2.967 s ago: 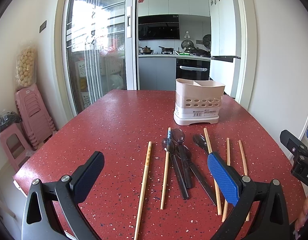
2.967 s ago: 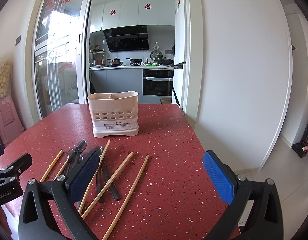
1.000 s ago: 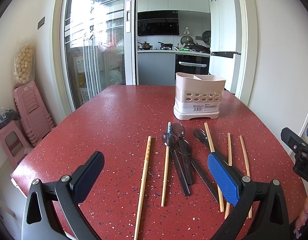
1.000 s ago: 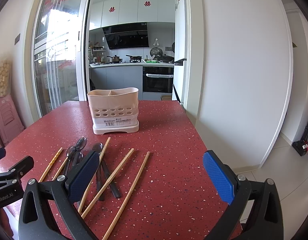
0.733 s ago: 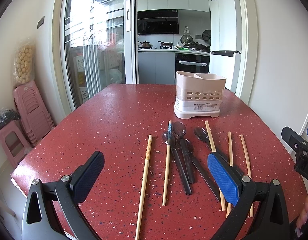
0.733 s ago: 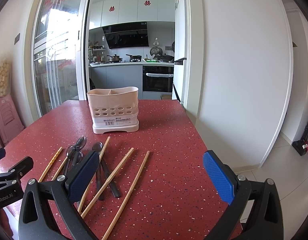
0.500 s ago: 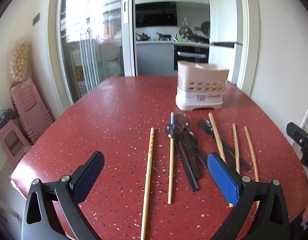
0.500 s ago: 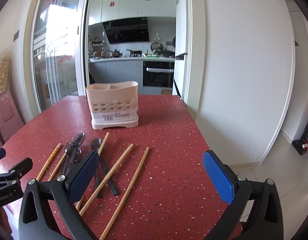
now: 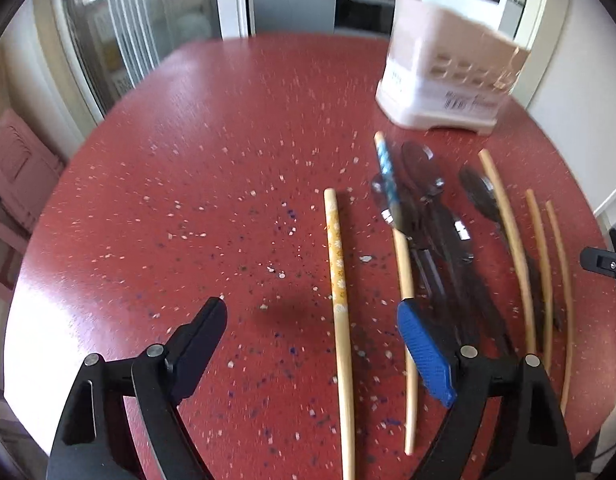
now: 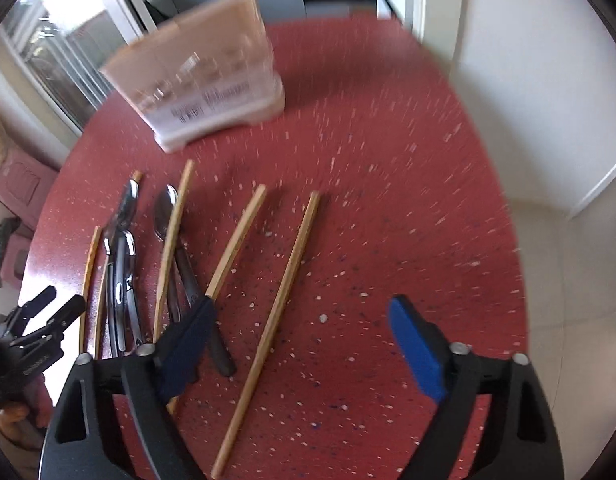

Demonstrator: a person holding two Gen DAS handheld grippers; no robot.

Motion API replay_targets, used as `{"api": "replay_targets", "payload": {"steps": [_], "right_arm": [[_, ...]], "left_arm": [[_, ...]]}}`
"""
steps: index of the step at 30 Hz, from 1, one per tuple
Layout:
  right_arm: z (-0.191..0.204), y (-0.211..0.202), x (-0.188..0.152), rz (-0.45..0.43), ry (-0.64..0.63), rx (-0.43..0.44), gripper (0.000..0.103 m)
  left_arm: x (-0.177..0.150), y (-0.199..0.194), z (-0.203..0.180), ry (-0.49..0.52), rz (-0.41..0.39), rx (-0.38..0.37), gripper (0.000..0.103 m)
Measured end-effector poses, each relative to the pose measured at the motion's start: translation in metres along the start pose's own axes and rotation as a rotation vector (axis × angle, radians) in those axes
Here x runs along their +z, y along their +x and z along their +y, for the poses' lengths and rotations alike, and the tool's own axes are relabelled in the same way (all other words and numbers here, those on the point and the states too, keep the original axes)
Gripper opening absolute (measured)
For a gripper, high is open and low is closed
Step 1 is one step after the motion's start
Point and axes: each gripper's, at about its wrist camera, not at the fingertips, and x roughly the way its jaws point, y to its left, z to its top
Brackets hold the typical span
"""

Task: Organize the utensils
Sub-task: 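Lower the left tool and grasp a plain wooden chopstick while the right tool grasps another, then carry both chopsticks to the pink caddy and drop them in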

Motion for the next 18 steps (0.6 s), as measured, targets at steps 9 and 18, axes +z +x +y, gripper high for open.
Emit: {"api": "replay_targets", "payload": {"steps": [9,18], "right_arm": [[0.019,0.026,0.011,0.154,-0.028,-0.064,0.051],[0.021,0.018,0.002,0.179,-0.069,-0.048,0.006]], "left_arm": [[0.013,0.01,-0.01,0.062,0.096,-0.002,0.09],[0.017,0.005,-0.045,0.201,0.132,-0.006,0.037]]}}
